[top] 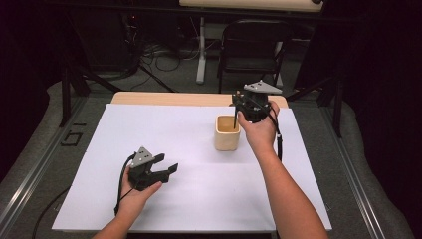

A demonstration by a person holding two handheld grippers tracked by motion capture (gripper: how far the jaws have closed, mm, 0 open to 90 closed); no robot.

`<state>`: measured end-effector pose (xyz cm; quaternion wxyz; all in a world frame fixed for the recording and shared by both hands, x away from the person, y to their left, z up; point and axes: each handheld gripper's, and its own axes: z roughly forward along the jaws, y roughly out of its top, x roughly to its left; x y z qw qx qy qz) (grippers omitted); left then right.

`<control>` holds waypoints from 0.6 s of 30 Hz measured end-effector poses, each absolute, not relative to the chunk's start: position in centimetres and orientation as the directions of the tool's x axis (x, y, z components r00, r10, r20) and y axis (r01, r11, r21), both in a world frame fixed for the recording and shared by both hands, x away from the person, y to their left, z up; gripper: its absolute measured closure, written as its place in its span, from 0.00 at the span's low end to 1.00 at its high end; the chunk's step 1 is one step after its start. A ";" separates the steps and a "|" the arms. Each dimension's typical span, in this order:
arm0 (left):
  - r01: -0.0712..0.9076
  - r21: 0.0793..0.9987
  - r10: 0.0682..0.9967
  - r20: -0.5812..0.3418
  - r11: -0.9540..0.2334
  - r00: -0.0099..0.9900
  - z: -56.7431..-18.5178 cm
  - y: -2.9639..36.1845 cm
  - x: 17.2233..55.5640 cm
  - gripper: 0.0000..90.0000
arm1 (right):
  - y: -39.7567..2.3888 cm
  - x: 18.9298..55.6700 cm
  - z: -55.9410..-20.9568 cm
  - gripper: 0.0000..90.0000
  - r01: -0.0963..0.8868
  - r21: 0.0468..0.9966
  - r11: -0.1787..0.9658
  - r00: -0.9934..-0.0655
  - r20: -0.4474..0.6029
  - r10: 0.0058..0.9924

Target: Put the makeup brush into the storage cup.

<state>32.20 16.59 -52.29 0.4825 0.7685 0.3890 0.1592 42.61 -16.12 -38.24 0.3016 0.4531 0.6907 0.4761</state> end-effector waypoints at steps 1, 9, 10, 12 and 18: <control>0.444 0.865 0.751 -0.131 -0.232 0.647 -52.3 16.6 32.2 0.38 | -16.1 42.7 -38.3 0.93 0.339 0.931 0.137 -0.407 0.013 0.913; 0.443 0.866 0.751 -0.129 -0.233 0.647 -52.3 16.6 32.2 0.38 | -15.9 43.1 -38.6 0.93 0.351 0.926 0.142 -0.400 0.012 0.916; 0.443 0.866 0.751 -0.129 -0.233 0.647 -52.3 16.6 32.2 0.38 | -15.9 43.1 -38.7 0.93 0.350 0.926 0.144 -0.400 0.009 0.916; 0.442 0.866 0.751 -0.128 -0.233 0.647 -52.3 16.6 32.2 0.38 | -15.8 43.2 -38.8 0.93 0.352 0.925 0.145 -0.400 0.009 0.917; 0.442 0.866 0.752 -0.129 -0.232 0.647 -52.2 16.7 32.2 0.38 | -15.7 43.4 -39.0 0.93 0.358 0.921 0.152 -0.396 0.002 0.918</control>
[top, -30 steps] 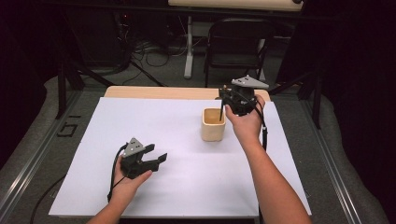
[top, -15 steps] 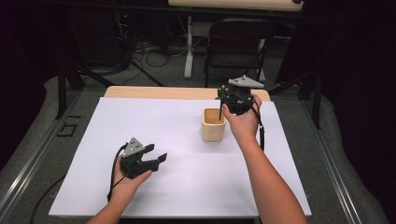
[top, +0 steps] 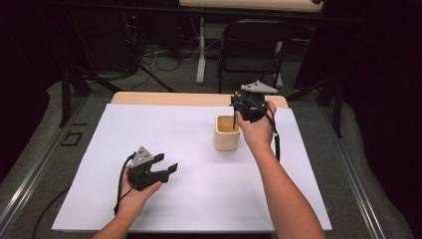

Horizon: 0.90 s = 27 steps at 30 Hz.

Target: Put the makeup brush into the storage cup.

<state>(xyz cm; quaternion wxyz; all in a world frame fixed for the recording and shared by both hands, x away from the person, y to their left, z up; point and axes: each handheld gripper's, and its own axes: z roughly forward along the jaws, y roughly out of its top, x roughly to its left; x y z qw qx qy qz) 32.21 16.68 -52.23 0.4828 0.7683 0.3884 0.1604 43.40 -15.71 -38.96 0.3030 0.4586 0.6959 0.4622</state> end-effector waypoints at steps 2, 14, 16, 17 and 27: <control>0.442 0.867 0.752 -0.129 -0.231 0.646 -52.2 16.7 32.2 0.38 | -15.7 43.5 -39.1 0.93 0.359 0.921 0.154 -0.395 0.000 0.919; 0.442 0.866 0.751 -0.129 -0.232 0.647 -52.2 16.7 32.2 0.38 | -15.7 44.2 -40.1 0.93 0.381 0.911 0.160 -0.394 0.003 0.919; 0.443 0.866 0.751 -0.129 -0.233 0.647 -52.2 16.7 32.2 0.38 | -15.6 44.3 -40.2 0.93 0.387 0.909 0.157 -0.391 0.007 0.920; 0.443 0.866 0.751 -0.129 -0.232 0.647 -52.2 16.7 32.2 0.38 | -15.7 44.4 -40.3 0.93 0.387 0.908 0.161 -0.391 0.003 0.921; 0.443 0.867 0.751 -0.134 -0.227 0.646 -52.2 16.7 32.2 0.38 | -15.7 44.6 -41.3 0.93 0.405 0.901 0.156 -0.381 0.011 0.925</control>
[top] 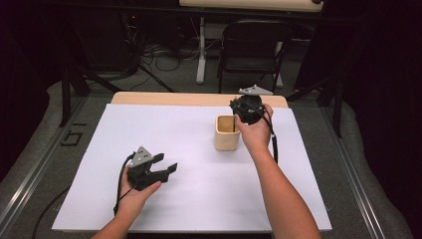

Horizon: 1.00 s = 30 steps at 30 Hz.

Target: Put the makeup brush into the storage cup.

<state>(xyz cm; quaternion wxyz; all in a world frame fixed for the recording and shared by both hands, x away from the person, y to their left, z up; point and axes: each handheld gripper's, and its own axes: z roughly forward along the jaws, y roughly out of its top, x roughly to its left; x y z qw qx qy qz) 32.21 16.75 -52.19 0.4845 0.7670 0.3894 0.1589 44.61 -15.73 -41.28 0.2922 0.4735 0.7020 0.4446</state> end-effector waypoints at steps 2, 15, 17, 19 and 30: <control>0.443 0.867 0.751 -0.133 -0.227 0.647 -52.2 16.8 32.2 0.38 | -15.7 44.6 -41.5 0.93 0.409 0.899 0.157 -0.380 0.012 0.925; 0.442 0.867 0.751 -0.131 -0.230 0.648 -52.2 16.8 32.2 0.38 | -15.8 44.8 -43.2 0.93 0.429 0.889 0.161 -0.375 0.013 0.927; 0.442 0.867 0.750 -0.130 -0.231 0.648 -52.2 16.7 32.2 0.38 | -15.8 44.8 -43.5 0.93 0.433 0.886 0.163 -0.376 0.013 0.927; 0.442 0.867 0.751 -0.129 -0.232 0.647 -52.2 16.7 32.2 0.39 | -15.8 44.8 -43.7 0.93 0.437 0.884 0.166 -0.376 0.012 0.926; 0.441 0.866 0.750 -0.128 -0.234 0.648 -52.2 16.7 32.2 0.39 | -15.6 44.8 -44.6 0.93 0.453 0.874 0.176 -0.377 0.009 0.926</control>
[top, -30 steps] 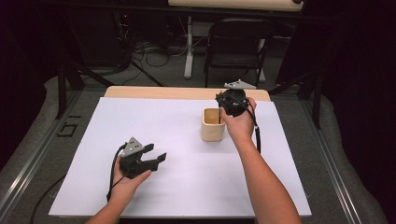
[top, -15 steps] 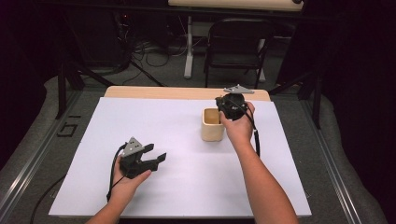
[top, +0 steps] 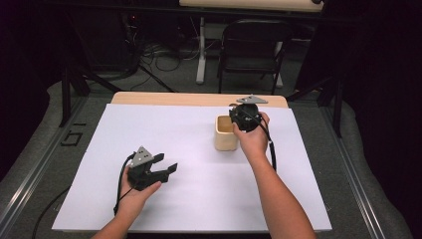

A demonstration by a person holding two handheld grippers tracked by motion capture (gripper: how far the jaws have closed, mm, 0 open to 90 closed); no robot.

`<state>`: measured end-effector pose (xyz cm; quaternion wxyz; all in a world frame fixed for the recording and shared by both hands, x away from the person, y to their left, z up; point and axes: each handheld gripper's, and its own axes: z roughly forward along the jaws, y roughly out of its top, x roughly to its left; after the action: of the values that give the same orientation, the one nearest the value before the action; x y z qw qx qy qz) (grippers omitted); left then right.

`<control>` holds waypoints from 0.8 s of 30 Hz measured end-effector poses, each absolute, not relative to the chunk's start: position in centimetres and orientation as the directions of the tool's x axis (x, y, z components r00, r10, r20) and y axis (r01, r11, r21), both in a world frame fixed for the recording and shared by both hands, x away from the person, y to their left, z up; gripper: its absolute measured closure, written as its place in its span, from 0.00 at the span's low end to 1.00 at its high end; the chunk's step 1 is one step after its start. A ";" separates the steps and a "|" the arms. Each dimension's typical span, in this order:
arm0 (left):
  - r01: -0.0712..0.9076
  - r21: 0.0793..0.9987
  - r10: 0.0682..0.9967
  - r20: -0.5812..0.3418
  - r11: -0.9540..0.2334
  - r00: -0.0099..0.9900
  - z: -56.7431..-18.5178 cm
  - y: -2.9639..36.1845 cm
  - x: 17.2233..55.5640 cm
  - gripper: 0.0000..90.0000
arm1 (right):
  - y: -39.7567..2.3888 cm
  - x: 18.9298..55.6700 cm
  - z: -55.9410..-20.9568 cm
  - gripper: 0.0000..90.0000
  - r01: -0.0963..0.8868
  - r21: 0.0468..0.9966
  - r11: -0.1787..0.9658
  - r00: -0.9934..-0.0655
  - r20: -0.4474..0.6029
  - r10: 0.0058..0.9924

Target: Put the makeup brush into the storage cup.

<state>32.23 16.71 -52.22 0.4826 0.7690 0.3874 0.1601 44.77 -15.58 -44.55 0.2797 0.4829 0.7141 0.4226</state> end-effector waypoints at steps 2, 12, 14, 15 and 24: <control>0.441 0.866 0.750 -0.126 -0.236 0.649 -52.2 16.7 32.2 0.39 | -15.5 44.8 -44.6 0.93 0.456 0.872 0.181 -0.380 0.006 0.925; 0.439 0.867 0.751 -0.124 -0.235 0.648 -52.2 16.8 32.2 0.39 | -15.3 44.7 -45.5 0.93 0.467 0.863 0.192 -0.381 0.001 0.925; 0.439 0.867 0.751 -0.125 -0.234 0.648 -52.2 16.8 32.2 0.39 | -15.3 44.7 -45.8 0.93 0.471 0.861 0.190 -0.379 0.004 0.925; 0.439 0.867 0.751 -0.124 -0.235 0.648 -52.2 16.8 32.2 0.39 | -15.3 44.6 -45.9 0.93 0.477 0.859 0.188 -0.378 0.007 0.926; 0.437 0.867 0.751 -0.120 -0.239 0.649 -52.2 16.7 32.3 0.39 | -15.3 44.5 -46.5 0.93 0.487 0.852 0.191 -0.379 0.009 0.926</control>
<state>32.25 16.74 -52.17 0.4812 0.7700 0.3859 0.1632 44.53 -15.33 -46.46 0.2690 0.4882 0.7234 0.4075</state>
